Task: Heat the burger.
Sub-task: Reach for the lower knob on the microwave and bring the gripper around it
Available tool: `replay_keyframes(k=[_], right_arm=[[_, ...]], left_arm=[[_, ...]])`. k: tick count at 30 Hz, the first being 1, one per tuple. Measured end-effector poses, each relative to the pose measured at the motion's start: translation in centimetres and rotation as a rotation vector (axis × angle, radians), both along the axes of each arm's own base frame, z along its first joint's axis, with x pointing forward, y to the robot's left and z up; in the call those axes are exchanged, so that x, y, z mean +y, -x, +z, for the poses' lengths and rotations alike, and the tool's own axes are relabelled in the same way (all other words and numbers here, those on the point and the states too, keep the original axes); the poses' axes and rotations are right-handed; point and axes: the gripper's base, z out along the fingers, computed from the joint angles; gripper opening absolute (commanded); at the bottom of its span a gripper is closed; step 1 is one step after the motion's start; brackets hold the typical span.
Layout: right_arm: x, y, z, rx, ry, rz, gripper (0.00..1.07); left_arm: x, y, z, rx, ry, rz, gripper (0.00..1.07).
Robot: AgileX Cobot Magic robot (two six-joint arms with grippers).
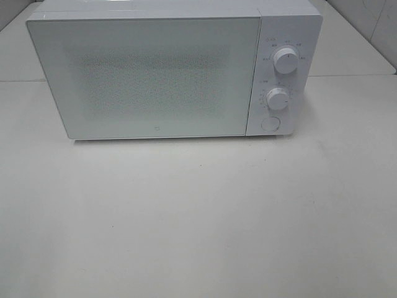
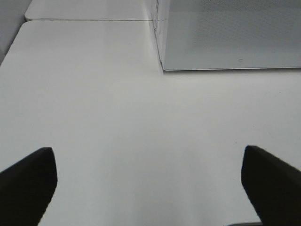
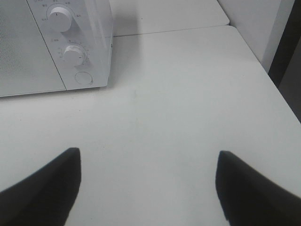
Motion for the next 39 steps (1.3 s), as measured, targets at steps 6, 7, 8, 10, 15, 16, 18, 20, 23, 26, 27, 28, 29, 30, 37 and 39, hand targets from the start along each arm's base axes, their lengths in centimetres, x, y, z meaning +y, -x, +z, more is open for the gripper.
replay_keyframes(k=[6,7,8,10,15,16,18,20,23,26,27,28,29,30,37,39], right_arm=[[0.00,0.00,0.00,0.000,0.000,0.000,0.76],[0.00,0.00,0.00,0.000,0.000,0.000,0.76],[0.00,0.00,0.00,0.000,0.000,0.000,0.76],[0.00,0.00,0.00,0.000,0.000,0.000,0.76],[0.00,0.00,0.00,0.000,0.000,0.000,0.76],[0.00,0.00,0.00,0.000,0.000,0.000,0.76],[0.00,0.00,0.00,0.000,0.000,0.000,0.76],[0.00,0.00,0.00,0.000,0.000,0.000,0.76],[0.00,0.00,0.00,0.000,0.000,0.000,0.76],[0.00,0.00,0.00,0.000,0.000,0.000,0.76],[0.00,0.00,0.00,0.000,0.000,0.000,0.76],[0.00,0.00,0.00,0.000,0.000,0.000,0.76],[0.00,0.00,0.00,0.000,0.000,0.000,0.76],[0.00,0.00,0.00,0.000,0.000,0.000,0.76],[0.00,0.00,0.00,0.000,0.000,0.000,0.76],[0.00,0.02,0.07,-0.004,0.001,0.001,0.76]], left_arm=[[-0.05,-0.02,0.00,-0.001,0.000,0.052,1.00],[-0.05,-0.02,0.00,-0.001,0.000,0.052,1.00],[-0.05,-0.05,-0.06,0.001,0.000,0.052,1.00],[-0.05,-0.06,-0.08,0.002,0.000,0.052,1.00],[-0.04,-0.08,-0.10,0.002,0.000,0.052,1.00],[-0.04,-0.08,-0.10,0.002,0.000,0.052,1.00],[-0.04,-0.08,-0.10,0.002,0.000,0.052,1.00],[-0.04,-0.08,-0.10,0.002,0.000,0.052,1.00],[-0.04,-0.08,-0.10,0.002,0.000,0.052,1.00],[-0.04,-0.08,-0.10,0.002,0.000,0.052,1.00],[-0.04,-0.08,-0.10,0.002,0.000,0.052,1.00],[-0.04,-0.08,-0.10,0.002,0.000,0.052,1.00],[-0.04,-0.08,-0.10,0.002,0.000,0.052,1.00],[-0.04,-0.08,-0.10,0.002,0.000,0.052,1.00],[-0.04,-0.08,-0.10,0.002,0.000,0.052,1.00],[-0.04,-0.08,-0.10,0.002,0.000,0.052,1.00]])
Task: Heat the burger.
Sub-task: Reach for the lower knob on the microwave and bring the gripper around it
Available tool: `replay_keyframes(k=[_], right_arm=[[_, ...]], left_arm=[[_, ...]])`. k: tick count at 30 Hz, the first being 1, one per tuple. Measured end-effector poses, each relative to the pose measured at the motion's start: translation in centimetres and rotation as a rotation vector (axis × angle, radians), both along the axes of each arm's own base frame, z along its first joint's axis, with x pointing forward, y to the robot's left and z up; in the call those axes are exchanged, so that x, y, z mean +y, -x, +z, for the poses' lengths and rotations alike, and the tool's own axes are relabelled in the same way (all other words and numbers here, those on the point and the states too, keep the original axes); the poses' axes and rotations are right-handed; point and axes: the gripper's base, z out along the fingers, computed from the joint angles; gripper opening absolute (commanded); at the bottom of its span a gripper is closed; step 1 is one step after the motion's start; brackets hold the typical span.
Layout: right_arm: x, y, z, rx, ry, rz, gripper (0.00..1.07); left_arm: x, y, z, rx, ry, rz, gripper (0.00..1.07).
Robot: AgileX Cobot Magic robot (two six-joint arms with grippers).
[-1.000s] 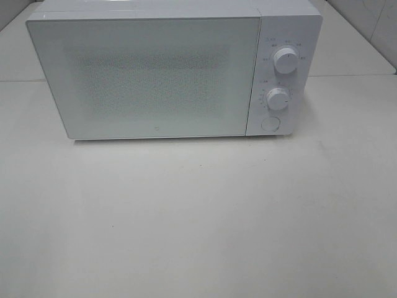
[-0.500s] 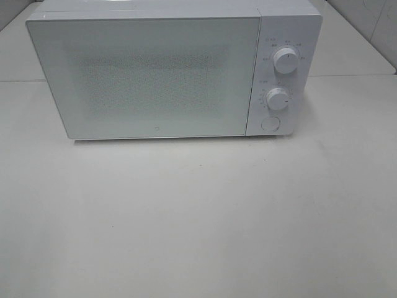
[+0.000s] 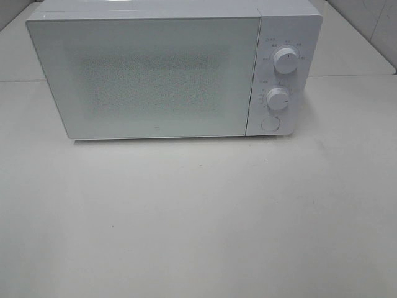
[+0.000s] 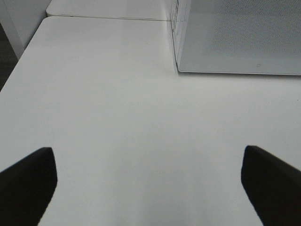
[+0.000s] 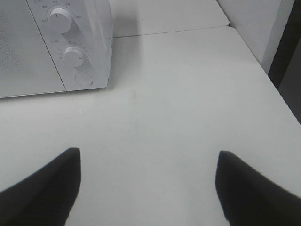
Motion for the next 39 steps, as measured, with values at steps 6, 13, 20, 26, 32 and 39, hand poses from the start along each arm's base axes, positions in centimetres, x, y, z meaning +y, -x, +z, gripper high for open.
replay_keyframes(k=[6,13,20,26,32,39], right_arm=[[0.0,-0.3,0.8,-0.016,0.039,0.014,0.76],[0.1,-1.8,1.9,-0.081,0.058,0.026,0.76],[0.2,-4.3,2.3,-0.127,0.071,0.035,0.76],[0.3,-6.4,1.9,-0.134,0.074,0.046,0.76],[0.4,-8.2,1.8,-0.144,0.076,0.056,0.76],[0.6,-10.6,1.8,-0.154,0.079,0.068,0.76]], left_arm=[[0.0,0.0,0.0,-0.001,0.000,0.000,1.00],[0.0,0.0,0.0,-0.001,0.000,0.000,1.00],[0.0,0.0,0.0,-0.002,0.000,0.000,1.00],[0.0,0.0,0.0,-0.002,0.000,0.000,1.00],[0.0,0.0,0.0,-0.002,0.000,0.000,1.00],[0.0,0.0,0.0,-0.002,0.000,0.000,1.00]])
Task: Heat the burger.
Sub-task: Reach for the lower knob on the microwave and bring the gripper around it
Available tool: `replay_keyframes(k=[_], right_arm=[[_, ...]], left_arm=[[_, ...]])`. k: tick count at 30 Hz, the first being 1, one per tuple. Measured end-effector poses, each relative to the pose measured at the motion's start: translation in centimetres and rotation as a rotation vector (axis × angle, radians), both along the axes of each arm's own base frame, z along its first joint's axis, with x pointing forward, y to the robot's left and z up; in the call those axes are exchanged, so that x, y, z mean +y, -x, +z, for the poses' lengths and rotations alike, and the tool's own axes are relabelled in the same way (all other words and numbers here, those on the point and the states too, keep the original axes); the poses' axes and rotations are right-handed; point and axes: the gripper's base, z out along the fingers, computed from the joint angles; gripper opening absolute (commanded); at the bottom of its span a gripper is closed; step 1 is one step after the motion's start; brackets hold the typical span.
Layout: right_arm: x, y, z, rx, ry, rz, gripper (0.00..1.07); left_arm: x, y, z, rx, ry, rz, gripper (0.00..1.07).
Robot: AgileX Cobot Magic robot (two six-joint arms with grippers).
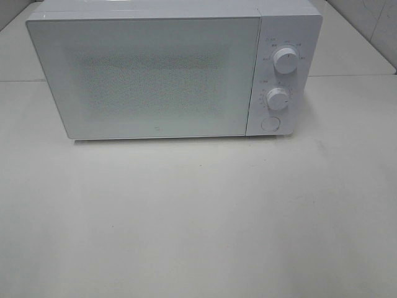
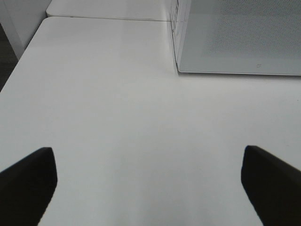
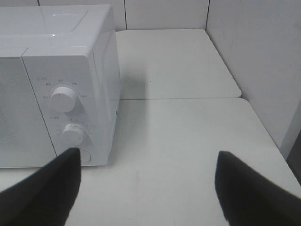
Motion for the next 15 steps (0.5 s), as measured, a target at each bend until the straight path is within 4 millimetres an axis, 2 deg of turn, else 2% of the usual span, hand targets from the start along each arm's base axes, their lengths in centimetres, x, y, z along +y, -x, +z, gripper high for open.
replay_keyframes(k=[8,15], right_arm=[[0.2,-2.5,0.0,-0.033,0.025,0.020,0.76],[0.3,-4.9,-1.0,-0.010,0.097,0.046,0.76]], left_arm=[[0.0,0.0,0.0,0.000,0.000,0.000,1.00],[0.0,0.0,0.0,0.000,0.000,0.000,1.00]])
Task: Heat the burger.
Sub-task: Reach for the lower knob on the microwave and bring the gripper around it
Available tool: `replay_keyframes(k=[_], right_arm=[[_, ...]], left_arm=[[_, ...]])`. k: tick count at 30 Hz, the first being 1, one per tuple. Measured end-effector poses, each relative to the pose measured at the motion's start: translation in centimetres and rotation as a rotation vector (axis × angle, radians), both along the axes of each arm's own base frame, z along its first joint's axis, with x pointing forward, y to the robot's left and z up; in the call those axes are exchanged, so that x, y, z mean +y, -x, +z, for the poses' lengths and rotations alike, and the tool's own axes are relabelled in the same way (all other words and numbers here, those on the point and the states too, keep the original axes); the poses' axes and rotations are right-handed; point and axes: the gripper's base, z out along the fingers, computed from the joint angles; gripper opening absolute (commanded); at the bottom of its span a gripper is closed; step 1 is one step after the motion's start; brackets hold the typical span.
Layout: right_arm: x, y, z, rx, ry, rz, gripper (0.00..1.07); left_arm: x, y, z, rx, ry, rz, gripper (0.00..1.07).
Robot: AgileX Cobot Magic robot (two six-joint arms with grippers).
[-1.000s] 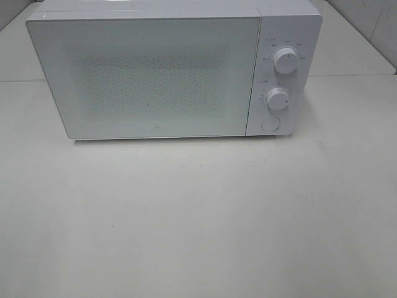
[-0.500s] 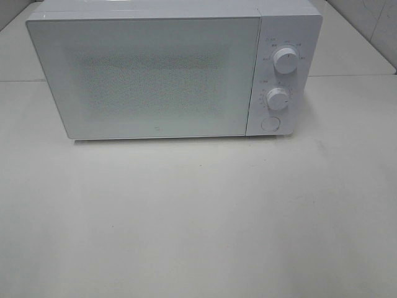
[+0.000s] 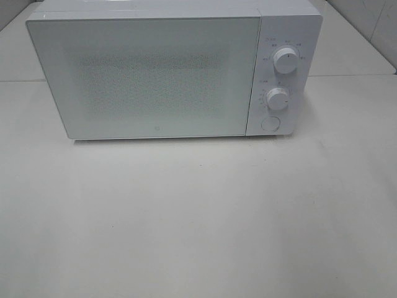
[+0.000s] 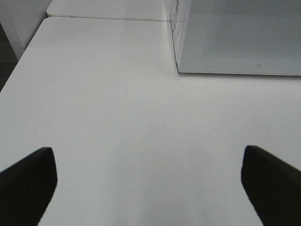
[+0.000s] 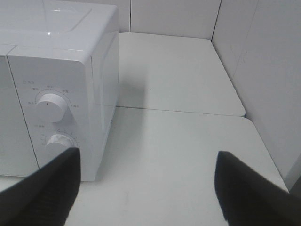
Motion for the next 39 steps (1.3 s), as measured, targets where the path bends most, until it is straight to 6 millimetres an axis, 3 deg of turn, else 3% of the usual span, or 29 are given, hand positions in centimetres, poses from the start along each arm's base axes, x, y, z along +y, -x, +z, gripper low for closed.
replay_keyframes(k=[12,28,37,39], right_arm=[[0.2,-3.5,-2.1,0.051,-0.002,0.013,0.76],[0.3,-5.1,-2.9,0.034,-0.016,0.022,0.76],[0.5,-7.3,-4.9,0.053,-0.069,0.023,0.76],[1.4,-7.8,-5.6,0.069,-0.072,0.058,0.76]], left_arm=[[0.0,0.0,0.0,0.000,0.000,0.000,1.00],[0.0,0.0,0.0,0.000,0.000,0.000,1.00],[0.0,0.0,0.0,0.000,0.000,0.000,1.00],[0.0,0.0,0.0,0.000,0.000,0.000,1.00]])
